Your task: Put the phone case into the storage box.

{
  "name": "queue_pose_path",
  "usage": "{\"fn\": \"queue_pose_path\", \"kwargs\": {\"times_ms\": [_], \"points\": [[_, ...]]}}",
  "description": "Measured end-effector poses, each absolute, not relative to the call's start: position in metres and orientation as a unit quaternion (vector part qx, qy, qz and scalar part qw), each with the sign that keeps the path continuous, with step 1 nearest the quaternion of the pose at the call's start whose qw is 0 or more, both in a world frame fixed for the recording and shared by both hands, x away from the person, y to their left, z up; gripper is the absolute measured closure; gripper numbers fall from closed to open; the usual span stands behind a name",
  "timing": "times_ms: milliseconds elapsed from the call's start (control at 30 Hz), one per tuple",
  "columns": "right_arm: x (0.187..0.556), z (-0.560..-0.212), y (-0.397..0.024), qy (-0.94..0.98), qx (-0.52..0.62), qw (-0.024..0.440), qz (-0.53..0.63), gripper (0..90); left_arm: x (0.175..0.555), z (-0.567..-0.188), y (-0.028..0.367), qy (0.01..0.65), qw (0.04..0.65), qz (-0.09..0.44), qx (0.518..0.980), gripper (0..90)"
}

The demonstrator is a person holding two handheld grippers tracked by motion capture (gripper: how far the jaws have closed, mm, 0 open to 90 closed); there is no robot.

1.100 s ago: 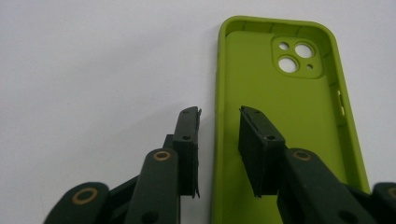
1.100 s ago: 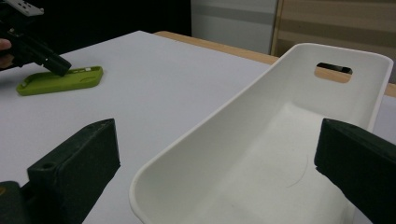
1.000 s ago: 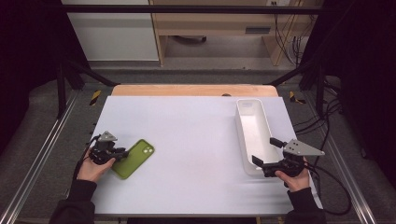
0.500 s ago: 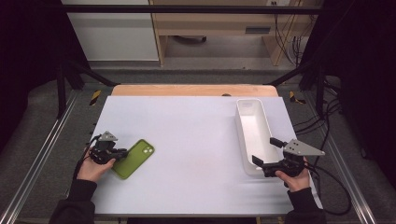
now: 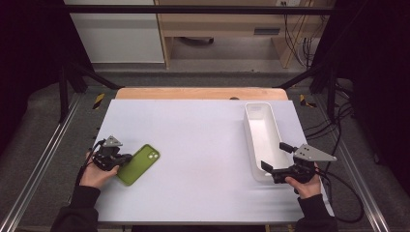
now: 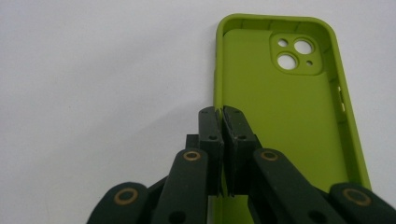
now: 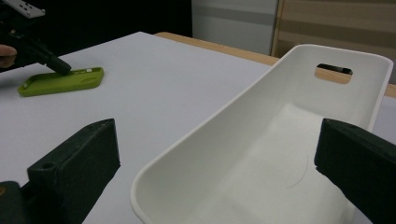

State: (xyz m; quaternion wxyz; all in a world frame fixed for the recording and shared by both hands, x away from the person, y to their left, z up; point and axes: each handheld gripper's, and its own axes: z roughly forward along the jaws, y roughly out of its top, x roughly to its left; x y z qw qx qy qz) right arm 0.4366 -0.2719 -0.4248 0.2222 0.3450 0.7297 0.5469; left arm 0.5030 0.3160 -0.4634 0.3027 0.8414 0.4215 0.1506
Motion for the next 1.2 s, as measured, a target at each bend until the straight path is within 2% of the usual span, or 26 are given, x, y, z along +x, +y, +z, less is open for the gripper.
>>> {"fn": "queue_pose_path", "kwargs": {"times_ms": [400,1200], "points": [[0.437,-0.424,-0.272,0.730,0.344,0.223,0.547,0.6,0.501,-0.462,0.315,0.415,0.306,0.154,0.843,87.7],[0.436,-0.423,-0.272,0.730,0.343,0.223,0.548,0.6,0.487,-0.433,0.309,0.399,0.354,0.189,0.825,87.7]]}}
